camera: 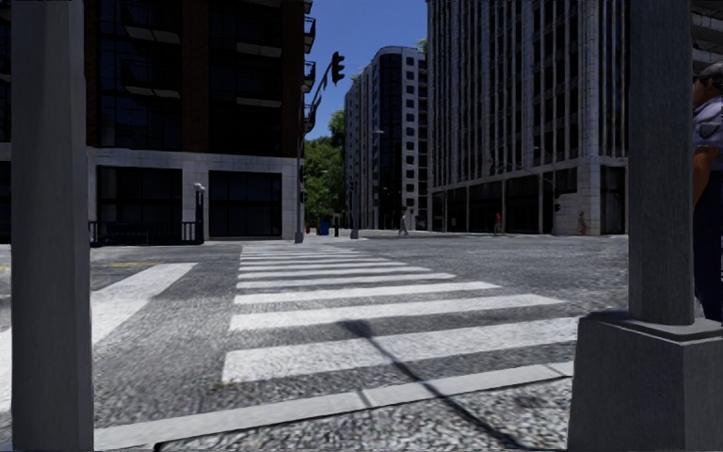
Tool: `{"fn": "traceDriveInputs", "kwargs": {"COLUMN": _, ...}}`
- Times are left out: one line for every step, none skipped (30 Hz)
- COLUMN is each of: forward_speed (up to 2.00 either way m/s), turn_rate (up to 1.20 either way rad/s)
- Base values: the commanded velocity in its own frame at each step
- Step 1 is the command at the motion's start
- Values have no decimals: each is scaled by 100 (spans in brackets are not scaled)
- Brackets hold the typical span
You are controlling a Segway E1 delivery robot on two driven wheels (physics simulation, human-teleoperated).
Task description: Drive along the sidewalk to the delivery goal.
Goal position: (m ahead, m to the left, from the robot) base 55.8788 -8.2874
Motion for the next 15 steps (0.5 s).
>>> {"fn": "traceDriveInputs", "kwargs": {"forward_speed": 200, "turn_rate": 48}}
{"fn": "traceDriveInputs", "kwargs": {"forward_speed": 200, "turn_rate": 48}}
{"fn": "traceDriveInputs", "kwargs": {"forward_speed": 200, "turn_rate": 47}}
{"fn": "traceDriveInputs", "kwargs": {"forward_speed": 200, "turn_rate": 47}}
{"fn": "traceDriveInputs", "kwargs": {"forward_speed": 200, "turn_rate": 47}}
{"fn": "traceDriveInputs", "kwargs": {"forward_speed": 200, "turn_rate": 47}}
{"fn": "traceDriveInputs", "kwargs": {"forward_speed": 200, "turn_rate": 47}}
{"fn": "traceDriveInputs", "kwargs": {"forward_speed": 200, "turn_rate": 47}}
{"fn": "traceDriveInputs", "kwargs": {"forward_speed": 198, "turn_rate": 47}}
{"fn": "traceDriveInputs", "kwargs": {"forward_speed": 187, "turn_rate": 47}}
{"fn": "traceDriveInputs", "kwargs": {"forward_speed": 187, "turn_rate": 47}}
{"fn": "traceDriveInputs", "kwargs": {"forward_speed": 168, "turn_rate": 47}}
{"fn": "traceDriveInputs", "kwargs": {"forward_speed": 160, "turn_rate": 47}}
{"fn": "traceDriveInputs", "kwargs": {"forward_speed": 154, "turn_rate": 47}}
{"fn": "traceDriveInputs", "kwargs": {"forward_speed": 152, "turn_rate": 44}}
